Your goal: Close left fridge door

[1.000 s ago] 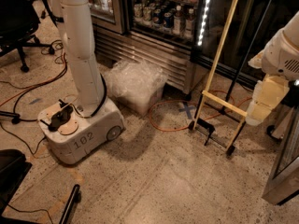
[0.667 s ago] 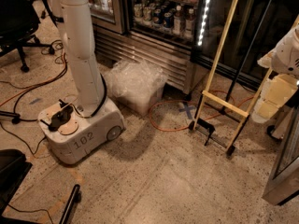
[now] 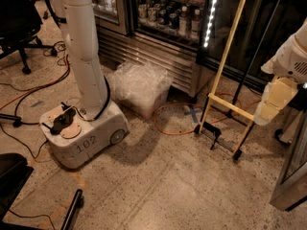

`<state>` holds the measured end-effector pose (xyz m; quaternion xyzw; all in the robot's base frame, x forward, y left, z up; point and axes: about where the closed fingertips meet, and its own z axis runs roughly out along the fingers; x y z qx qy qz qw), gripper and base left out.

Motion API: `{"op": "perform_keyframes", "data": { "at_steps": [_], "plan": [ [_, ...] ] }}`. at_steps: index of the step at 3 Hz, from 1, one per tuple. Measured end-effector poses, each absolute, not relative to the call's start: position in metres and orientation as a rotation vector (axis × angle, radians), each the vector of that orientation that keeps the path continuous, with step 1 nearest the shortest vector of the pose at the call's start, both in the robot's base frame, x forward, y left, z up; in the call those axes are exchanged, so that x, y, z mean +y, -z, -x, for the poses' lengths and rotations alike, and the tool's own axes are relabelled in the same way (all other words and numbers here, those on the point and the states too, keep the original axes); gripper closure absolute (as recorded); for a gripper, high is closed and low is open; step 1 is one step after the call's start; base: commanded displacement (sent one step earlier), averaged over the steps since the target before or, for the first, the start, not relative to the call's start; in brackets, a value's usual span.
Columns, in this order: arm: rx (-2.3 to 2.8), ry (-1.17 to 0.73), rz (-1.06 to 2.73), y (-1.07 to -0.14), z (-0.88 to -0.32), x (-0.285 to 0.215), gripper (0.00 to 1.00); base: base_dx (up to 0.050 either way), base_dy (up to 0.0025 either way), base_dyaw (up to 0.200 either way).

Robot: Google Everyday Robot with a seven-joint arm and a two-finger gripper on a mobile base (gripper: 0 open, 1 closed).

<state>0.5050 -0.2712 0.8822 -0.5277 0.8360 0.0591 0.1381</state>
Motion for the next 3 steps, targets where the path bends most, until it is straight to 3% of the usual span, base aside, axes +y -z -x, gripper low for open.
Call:
{"op": "perform_keyframes", "data": {
  "at_steps": [2,3],
  "plan": [
    [2.479,-0.244,1.504,-0.842,-0.52,-0.28,0.0,0.0,0.0,0.0],
    [2.546,-0.207,1.485,-0.847,-0.565,-0.274,0.0,0.0,0.0,0.0]
  ]
}}
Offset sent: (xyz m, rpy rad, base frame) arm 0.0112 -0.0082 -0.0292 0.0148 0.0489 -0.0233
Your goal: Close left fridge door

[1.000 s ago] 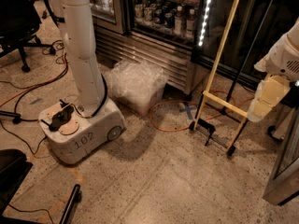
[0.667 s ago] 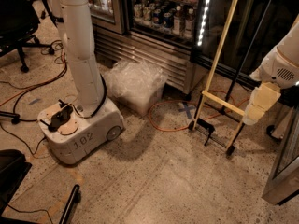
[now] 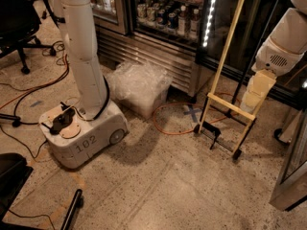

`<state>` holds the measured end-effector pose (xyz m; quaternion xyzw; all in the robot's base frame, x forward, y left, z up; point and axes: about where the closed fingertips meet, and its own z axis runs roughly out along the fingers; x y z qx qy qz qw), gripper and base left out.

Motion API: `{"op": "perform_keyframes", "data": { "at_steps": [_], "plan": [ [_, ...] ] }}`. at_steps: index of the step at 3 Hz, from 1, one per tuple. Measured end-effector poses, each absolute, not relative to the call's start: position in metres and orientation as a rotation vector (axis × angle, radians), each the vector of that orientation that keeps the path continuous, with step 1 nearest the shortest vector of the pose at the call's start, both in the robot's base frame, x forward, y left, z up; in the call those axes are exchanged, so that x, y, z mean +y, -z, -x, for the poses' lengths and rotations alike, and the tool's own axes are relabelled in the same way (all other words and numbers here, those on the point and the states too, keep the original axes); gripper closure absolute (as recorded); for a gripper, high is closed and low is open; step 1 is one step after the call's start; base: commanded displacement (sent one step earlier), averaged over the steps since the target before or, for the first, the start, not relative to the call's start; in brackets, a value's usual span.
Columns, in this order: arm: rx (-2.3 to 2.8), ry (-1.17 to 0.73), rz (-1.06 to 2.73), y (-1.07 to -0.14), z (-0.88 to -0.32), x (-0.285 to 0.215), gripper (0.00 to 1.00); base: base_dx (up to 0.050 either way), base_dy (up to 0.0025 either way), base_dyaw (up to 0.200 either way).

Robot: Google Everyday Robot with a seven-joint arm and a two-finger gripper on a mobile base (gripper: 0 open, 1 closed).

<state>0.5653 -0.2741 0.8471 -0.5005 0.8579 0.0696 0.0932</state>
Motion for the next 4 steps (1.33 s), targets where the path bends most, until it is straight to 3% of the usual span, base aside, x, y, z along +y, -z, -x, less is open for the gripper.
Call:
{"op": "perform_keyframes", "data": {
  "at_steps": [2,3,4],
  "plan": [
    [2.545,-0.206,1.485,-0.8468,-0.5658,-0.2739,0.0,0.0,-0.00012,-0.199],
    [2.545,-0.206,1.485,-0.8468,-0.5658,-0.2739,0.0,0.0,0.0,0.0],
    [2.545,-0.206,1.485,-0.8468,-0.5658,-0.2739,0.19,0.0,0.0,0.0]
  ]
}}
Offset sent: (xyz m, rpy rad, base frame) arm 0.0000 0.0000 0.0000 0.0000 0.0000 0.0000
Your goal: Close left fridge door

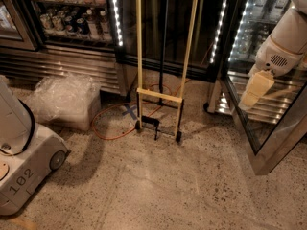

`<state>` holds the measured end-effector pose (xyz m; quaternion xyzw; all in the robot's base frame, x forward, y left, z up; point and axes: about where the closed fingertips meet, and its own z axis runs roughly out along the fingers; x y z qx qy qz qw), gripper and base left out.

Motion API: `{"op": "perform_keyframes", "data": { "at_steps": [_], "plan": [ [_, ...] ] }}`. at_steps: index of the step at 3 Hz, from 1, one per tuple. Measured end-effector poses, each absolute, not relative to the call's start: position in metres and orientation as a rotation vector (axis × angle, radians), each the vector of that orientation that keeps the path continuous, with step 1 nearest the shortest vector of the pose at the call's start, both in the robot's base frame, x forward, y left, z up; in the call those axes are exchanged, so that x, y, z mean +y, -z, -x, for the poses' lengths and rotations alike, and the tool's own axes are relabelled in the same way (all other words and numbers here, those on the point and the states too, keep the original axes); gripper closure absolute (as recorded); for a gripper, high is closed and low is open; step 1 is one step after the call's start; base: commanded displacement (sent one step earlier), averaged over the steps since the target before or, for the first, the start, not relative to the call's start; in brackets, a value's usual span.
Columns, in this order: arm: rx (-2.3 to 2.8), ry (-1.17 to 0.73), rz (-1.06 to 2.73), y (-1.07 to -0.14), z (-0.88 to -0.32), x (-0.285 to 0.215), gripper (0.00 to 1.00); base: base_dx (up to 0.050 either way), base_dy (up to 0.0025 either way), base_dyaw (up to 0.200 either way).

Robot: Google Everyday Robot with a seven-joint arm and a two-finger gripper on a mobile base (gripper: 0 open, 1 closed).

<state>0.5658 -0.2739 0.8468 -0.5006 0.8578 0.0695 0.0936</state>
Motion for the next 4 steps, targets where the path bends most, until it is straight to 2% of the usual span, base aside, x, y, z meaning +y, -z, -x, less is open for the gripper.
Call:
{"op": "perform_keyframes", "data": {
  "at_steps": [1,2,3,4],
  "plan": [
    [2.545,-0.206,1.485,-0.8467,-0.566,-0.2738,0.42,0.0,0.0,0.0],
    [2.545,-0.206,1.485,-0.8467,-0.566,-0.2738,1.0,0.031,-0.00004,0.001],
    [2.545,-0.206,1.485,-0.8467,-0.566,-0.2738,1.0,0.048,0.00003,-0.001],
    [2.545,-0.206,1.485,-0.8467,-0.566,-0.2738,1.0,0.032,-0.00249,-0.153]
  ]
}}
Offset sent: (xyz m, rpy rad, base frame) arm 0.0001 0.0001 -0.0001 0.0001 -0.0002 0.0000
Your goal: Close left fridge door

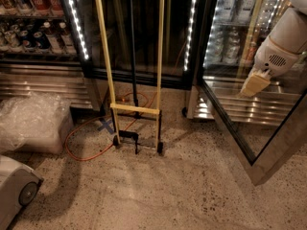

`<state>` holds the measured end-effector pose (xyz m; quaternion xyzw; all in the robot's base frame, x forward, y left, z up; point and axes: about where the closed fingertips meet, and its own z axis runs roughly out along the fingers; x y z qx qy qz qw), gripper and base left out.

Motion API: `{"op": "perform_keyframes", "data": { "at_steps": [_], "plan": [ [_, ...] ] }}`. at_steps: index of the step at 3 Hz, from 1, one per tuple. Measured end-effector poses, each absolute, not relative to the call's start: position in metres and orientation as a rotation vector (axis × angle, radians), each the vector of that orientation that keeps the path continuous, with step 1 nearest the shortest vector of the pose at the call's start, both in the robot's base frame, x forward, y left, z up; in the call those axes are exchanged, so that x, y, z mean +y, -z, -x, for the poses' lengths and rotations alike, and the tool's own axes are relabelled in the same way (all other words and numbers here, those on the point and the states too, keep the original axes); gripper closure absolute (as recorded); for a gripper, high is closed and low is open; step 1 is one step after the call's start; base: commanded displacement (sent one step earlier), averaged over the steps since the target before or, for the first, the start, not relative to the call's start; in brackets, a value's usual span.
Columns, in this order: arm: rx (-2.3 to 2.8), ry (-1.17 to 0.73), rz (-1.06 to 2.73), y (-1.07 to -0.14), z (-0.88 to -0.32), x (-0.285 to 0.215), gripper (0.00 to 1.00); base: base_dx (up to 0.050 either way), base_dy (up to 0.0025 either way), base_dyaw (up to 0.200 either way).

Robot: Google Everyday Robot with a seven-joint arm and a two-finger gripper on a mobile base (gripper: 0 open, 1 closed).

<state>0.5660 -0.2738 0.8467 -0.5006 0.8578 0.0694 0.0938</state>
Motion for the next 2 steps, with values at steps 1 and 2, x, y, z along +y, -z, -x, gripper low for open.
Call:
{"op": "perform_keyframes", "data": {
  "at_steps": [1,2],
  "plan": [
    [2.545,-0.206,1.485,-0.8467,-0.566,-0.2738,1.0,0.045,0.0019,0.088],
    [2.545,-0.206,1.485,-0.8467,-0.566,-0.2738,1.0,0.043,-0.0023,-0.105]
  ]
}}
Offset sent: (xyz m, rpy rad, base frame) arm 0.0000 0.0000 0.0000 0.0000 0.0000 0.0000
